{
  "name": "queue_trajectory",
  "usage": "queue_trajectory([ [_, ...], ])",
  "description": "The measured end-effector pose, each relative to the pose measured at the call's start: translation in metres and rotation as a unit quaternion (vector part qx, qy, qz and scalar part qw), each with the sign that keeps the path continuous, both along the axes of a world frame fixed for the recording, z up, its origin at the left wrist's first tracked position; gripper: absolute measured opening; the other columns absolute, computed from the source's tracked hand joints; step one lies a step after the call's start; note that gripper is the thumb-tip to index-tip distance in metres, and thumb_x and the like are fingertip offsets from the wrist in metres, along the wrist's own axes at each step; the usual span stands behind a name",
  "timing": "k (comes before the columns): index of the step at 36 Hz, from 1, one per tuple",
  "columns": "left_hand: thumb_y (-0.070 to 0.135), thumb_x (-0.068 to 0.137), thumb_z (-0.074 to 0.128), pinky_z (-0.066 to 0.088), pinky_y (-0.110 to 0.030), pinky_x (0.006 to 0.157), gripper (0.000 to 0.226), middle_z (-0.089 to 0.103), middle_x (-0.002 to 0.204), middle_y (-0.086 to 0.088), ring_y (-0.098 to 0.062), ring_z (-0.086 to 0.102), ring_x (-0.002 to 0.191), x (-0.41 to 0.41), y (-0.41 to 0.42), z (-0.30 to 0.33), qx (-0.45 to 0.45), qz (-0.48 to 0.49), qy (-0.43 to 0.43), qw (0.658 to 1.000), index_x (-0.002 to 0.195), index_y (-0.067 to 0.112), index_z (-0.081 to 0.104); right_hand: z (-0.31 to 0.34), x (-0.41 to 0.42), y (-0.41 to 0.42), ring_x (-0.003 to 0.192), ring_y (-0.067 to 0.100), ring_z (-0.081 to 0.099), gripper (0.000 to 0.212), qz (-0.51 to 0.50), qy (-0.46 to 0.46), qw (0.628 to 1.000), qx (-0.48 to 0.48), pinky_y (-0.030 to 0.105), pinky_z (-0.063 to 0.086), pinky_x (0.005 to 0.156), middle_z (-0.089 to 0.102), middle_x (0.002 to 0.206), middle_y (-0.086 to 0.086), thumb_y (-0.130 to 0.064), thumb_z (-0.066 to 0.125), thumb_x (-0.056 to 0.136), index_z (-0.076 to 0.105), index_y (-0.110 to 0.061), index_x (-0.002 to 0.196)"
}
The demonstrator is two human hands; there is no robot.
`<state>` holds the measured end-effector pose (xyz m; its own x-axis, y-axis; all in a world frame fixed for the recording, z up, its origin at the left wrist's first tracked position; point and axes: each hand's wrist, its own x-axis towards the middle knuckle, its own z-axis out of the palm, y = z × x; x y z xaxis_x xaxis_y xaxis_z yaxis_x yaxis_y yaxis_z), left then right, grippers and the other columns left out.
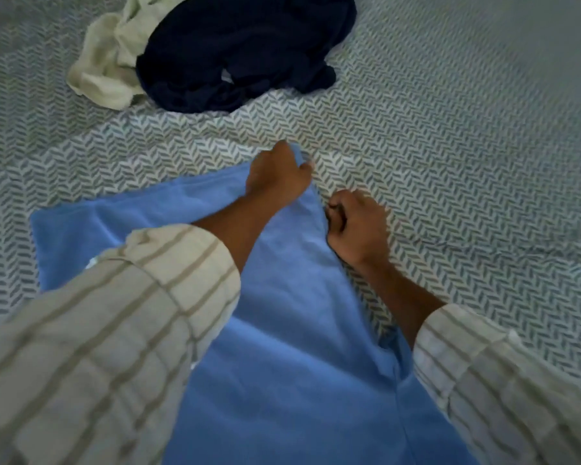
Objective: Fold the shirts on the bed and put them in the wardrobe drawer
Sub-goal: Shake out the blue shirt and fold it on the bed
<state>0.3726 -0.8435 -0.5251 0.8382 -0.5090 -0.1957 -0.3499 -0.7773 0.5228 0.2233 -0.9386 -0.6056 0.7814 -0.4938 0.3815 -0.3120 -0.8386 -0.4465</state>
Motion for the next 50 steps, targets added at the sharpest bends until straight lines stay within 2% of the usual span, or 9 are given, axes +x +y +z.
queue_trajectory([
  [9, 0.031, 0.09, 0.063, 0.052, -0.047, 0.096, 0.046, 0.058, 0.132, -0.018, -0.038, 0.056, 0.121, 0.022, -0.034, -0.006, 0.046, 0.06, 0.008, 0.997, 0.128, 0.007, 0.055, -0.002, -0.001, 0.005, 0.074, 0.027, 0.053, 0.012, -0.015, -0.007, 1.0, -0.004, 0.037, 0.036, 0.07, 0.056, 0.078, 0.002, -0.015, 0.055, 0.081, 0.062, -0.015, 0.09],
  [13, 0.023, 0.095, 0.059, 0.058, -0.044, 0.085, 0.025, 0.07, 0.103, -0.02, -0.034, 0.068, 0.095, 0.029, -0.036, -0.011, -0.074, 0.07, 0.099, 0.99, 0.086, 0.0, 0.062, -0.003, -0.002, 0.007, 0.075, 0.027, 0.054, 0.015, -0.017, -0.01, 1.0, 0.013, 0.039, 0.038, 0.071, 0.059, 0.078, 0.001, -0.015, 0.049, 0.081, 0.062, -0.017, 0.089],
  [20, 0.035, 0.1, 0.054, 0.036, -0.026, 0.056, 0.051, 0.043, 0.056, 0.001, -0.013, 0.043, 0.053, 0.009, -0.032, -0.009, -0.096, 0.015, 0.073, 0.993, 0.054, 0.018, 0.037, 0.004, -0.003, 0.004, 0.063, 0.02, 0.057, 0.04, 0.014, -0.087, 0.989, 0.117, 0.041, 0.047, 0.062, 0.058, 0.065, -0.003, -0.046, 0.049, 0.098, 0.062, -0.013, 0.078],
  [25, 0.04, 0.101, 0.054, 0.035, -0.028, 0.056, 0.039, 0.044, 0.063, 0.001, -0.012, 0.045, 0.058, 0.003, -0.014, -0.003, -0.115, -0.029, 0.086, 0.989, 0.068, 0.019, 0.046, 0.003, -0.001, 0.0, 0.069, 0.024, 0.062, 0.018, -0.001, -0.032, 0.995, 0.094, 0.039, 0.051, 0.066, 0.065, 0.073, 0.0, -0.033, 0.063, 0.076, 0.066, -0.016, 0.074],
  [29, 0.035, 0.1, 0.056, 0.048, -0.024, 0.071, 0.047, 0.066, 0.105, -0.002, -0.018, 0.063, 0.091, -0.018, 0.014, -0.002, -0.106, -0.09, 0.096, 0.986, 0.143, 0.017, 0.05, 0.005, 0.0, -0.001, 0.069, 0.028, 0.063, 0.015, -0.014, -0.003, 0.996, 0.087, 0.038, 0.05, 0.064, 0.067, 0.073, 0.005, -0.021, 0.056, 0.076, 0.069, -0.015, 0.072],
  [32, 0.038, 0.095, 0.059, 0.044, -0.039, 0.103, 0.052, 0.061, 0.133, -0.012, -0.029, 0.057, 0.121, -0.045, 0.057, -0.006, -0.065, -0.145, -0.005, 0.987, 0.141, 0.014, 0.053, 0.01, -0.003, -0.002, 0.067, 0.027, 0.061, 0.018, -0.002, 0.008, 0.996, 0.09, 0.033, 0.045, 0.063, 0.064, 0.07, 0.005, -0.032, 0.061, 0.075, 0.068, -0.015, 0.071],
  [37, 0.042, 0.084, 0.052, 0.051, -0.049, 0.095, 0.055, 0.064, 0.125, -0.013, -0.039, 0.057, 0.115, -0.108, 0.145, 0.003, 0.034, -0.168, -0.055, 0.984, 0.129, 0.014, 0.064, 0.012, -0.007, -0.008, 0.07, 0.024, 0.061, 0.033, 0.033, 0.038, 0.993, 0.106, 0.031, 0.045, 0.066, 0.064, 0.075, 0.005, -0.048, 0.065, 0.065, 0.07, -0.016, 0.073],
  [43, 0.051, 0.089, 0.066, 0.008, -0.038, 0.123, 0.093, 0.005, 0.168, -0.007, -0.033, 0.001, 0.154, -0.145, 0.187, -0.012, 0.194, -0.264, 0.02, 0.945, 0.159, 0.018, 0.016, 0.02, -0.005, -0.003, 0.086, 0.031, 0.063, 0.032, 0.015, 0.138, 0.977, 0.16, 0.035, 0.045, 0.077, 0.065, 0.088, 0.013, -0.041, 0.075, 0.068, 0.074, -0.011, 0.08],
  [50, 0.056, 0.087, 0.066, 0.007, -0.058, 0.121, 0.1, -0.007, 0.168, -0.003, -0.029, -0.007, 0.154, -0.161, 0.189, -0.017, 0.21, -0.219, 0.01, 0.953, 0.16, 0.023, 0.006, 0.029, -0.044, 0.017, 0.106, 0.015, 0.068, 0.072, 0.025, 0.175, 0.941, 0.289, 0.045, 0.054, 0.096, 0.073, 0.113, -0.004, -0.064, 0.076, 0.062, 0.07, -0.023, 0.12],
])
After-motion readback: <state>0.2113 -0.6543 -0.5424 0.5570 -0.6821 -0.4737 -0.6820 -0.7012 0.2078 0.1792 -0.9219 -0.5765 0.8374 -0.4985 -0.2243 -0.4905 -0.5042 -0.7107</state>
